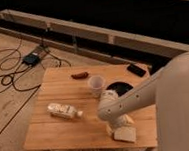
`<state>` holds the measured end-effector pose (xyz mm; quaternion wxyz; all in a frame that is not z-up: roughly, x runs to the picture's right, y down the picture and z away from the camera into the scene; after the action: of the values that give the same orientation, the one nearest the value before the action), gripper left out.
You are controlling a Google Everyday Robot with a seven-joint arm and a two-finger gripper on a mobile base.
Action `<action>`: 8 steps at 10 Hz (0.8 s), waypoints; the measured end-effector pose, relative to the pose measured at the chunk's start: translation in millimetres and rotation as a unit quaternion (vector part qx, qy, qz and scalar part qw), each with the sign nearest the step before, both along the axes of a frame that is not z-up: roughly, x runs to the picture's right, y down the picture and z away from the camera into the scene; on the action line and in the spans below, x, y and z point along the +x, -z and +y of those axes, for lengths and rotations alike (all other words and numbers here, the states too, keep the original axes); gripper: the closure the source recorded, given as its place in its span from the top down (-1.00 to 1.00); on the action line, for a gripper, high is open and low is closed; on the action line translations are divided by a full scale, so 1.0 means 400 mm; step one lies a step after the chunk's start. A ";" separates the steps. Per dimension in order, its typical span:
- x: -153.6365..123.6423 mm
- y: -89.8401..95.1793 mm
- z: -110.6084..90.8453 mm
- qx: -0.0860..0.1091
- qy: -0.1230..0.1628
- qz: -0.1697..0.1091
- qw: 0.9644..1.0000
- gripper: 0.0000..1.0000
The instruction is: Place the white sponge in the ceramic bowl
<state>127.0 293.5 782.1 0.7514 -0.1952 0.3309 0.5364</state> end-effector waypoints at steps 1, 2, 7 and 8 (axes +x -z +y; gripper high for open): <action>0.002 -0.001 0.002 -0.002 -0.003 0.001 1.000 0.01; 0.002 -0.002 0.003 -0.005 -0.006 0.002 1.000 -0.16; 0.025 0.007 -0.022 -0.006 -0.019 0.001 1.000 -1.00; 0.026 0.011 -0.027 -0.007 -0.022 0.001 1.000 -1.00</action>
<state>137.2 282.6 777.8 0.7377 -0.2072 0.3306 0.5509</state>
